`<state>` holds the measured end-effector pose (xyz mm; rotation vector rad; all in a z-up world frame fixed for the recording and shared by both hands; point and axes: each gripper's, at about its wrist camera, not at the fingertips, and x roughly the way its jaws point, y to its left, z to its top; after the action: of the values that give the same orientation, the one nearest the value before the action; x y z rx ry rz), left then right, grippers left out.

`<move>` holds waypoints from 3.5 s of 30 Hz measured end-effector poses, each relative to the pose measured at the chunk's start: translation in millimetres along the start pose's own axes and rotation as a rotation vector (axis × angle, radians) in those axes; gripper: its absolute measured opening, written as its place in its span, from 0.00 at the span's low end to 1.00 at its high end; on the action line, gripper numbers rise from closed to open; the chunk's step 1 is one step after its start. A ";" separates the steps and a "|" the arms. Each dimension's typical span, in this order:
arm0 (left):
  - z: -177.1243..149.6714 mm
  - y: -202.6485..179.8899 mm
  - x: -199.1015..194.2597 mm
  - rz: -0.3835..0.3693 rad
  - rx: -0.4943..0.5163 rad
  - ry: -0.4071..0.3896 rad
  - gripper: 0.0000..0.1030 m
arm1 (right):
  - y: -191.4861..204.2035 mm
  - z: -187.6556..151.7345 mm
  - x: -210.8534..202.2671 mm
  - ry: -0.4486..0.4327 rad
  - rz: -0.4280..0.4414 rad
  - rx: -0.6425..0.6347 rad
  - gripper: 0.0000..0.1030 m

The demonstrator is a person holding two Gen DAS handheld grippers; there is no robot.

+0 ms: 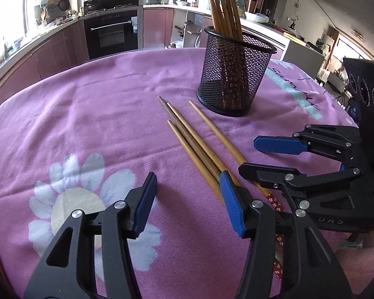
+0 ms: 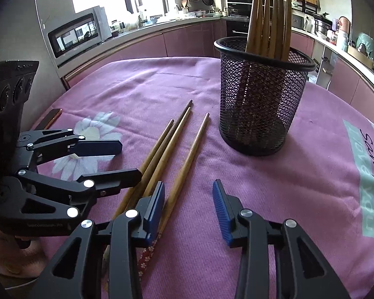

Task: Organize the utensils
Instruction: 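Close the left tool on a chopstick while the right tool grasps another, then lift the left tool's chopstick upright above the cup while the right tool lifts its own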

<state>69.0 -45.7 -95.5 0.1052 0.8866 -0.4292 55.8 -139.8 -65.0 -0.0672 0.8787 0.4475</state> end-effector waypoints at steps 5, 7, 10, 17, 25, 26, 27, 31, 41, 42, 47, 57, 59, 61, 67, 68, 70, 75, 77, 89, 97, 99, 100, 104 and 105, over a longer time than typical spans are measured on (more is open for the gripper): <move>-1.3 2.5 0.5 0.012 0.008 0.010 0.42 | 0.4 0.1 0.1 0.000 0.000 0.000 0.36; -1.6 3.0 0.6 0.023 0.017 0.012 0.37 | 0.8 0.1 0.2 0.002 -0.001 -0.002 0.37; -0.9 4.2 0.4 0.034 0.027 0.018 0.31 | 2.0 1.2 0.7 0.006 -0.004 -0.011 0.37; 2.3 12.8 1.3 0.035 0.001 0.013 0.17 | 5.4 10.0 8.1 0.021 -0.023 -0.038 0.32; 5.5 17.3 4.6 0.050 -0.031 0.010 0.18 | 6.1 19.7 17.1 0.022 -0.018 -0.026 0.32; 6.8 17.4 5.5 0.057 -0.029 0.009 0.18 | 6.8 20.9 18.2 0.023 -0.021 -0.028 0.32; 7.5 17.7 6.4 0.060 -0.030 0.009 0.18 | 7.8 21.8 19.3 0.023 -0.025 -0.031 0.32; 10.0 18.9 8.0 0.065 -0.048 0.007 0.16 | 10.7 24.1 21.3 0.023 -0.036 -0.037 0.22; 8.7 23.9 5.9 0.067 -0.114 -0.013 0.07 | 1.8 21.6 16.8 0.016 -0.009 0.007 0.05; 8.1 24.6 5.3 0.065 -0.119 -0.013 0.07 | 1.2 21.1 16.1 0.016 -0.006 0.010 0.05; 5.8 26.2 2.0 0.064 -0.128 -0.016 0.07 | -0.7 18.6 10.9 0.009 0.021 0.018 0.05; 8.7 24.6 -12.5 0.046 -0.123 -0.046 0.07 | 1.1 19.3 -13.0 -0.069 0.088 0.023 0.05; 10.0 22.8 -16.6 0.043 -0.118 -0.057 0.07 | 1.0 20.2 -17.5 -0.083 0.100 0.026 0.05; 11.9 21.1 -21.7 0.041 -0.113 -0.069 0.07 | 0.9 21.2 -23.0 -0.100 0.107 0.028 0.05; 16.5 17.4 -33.7 0.020 -0.115 -0.095 0.07 | -4.8 25.6 -37.6 -0.138 0.132 0.052 0.05; 17.7 17.2 -35.5 0.009 -0.117 -0.099 0.07 | -5.6 26.1 -39.8 -0.145 0.136 0.056 0.05; 19.7 17.1 -40.2 -0.012 -0.120 -0.109 0.07 | -9.3 27.0 -46.3 -0.163 0.134 0.064 0.05; 27.9 18.6 -54.3 -0.086 -0.132 -0.140 0.07 | -18.0 30.4 -60.7 -0.206 0.132 0.081 0.05; 32.0 18.8 -61.1 -0.114 -0.134 -0.156 0.07 | -21.7 31.8 -66.5 -0.224 0.129 0.087 0.05; 50.8 18.5 -95.7 -0.222 -0.135 -0.250 0.07 | -37.4 39.9 -93.6 -0.317 0.124 0.106 0.05; 61.9 19.0 -111.7 -0.242 -0.137 -0.307 0.07 | -39.1 46.3 -107.9 -0.372 0.112 0.104 0.05; 65.0 19.1 -115.6 -0.249 -0.136 -0.320 0.07 | -38.7 48.7 -111.5 -0.385 0.106 0.102 0.05; 67.5 18.5 -118.7 -0.253 -0.134 -0.332 0.07 | -39.2 50.8 -113.7 -0.392 0.104 0.097 0.05; 77.0 17.2 -128.8 -0.259 -0.127 -0.371 0.07 | -41.5 57.8 -122.4 -0.418 0.091 0.085 0.05; 80.1 17.3 -130.7 -0.260 -0.127 -0.378 0.07 | -42.0 59.6 -125.1 -0.426 0.086 0.080 0.05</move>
<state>62.0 -9.4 54.3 -0.2054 0.5526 -0.6106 47.2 -207.5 62.7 0.1365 0.4802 0.4838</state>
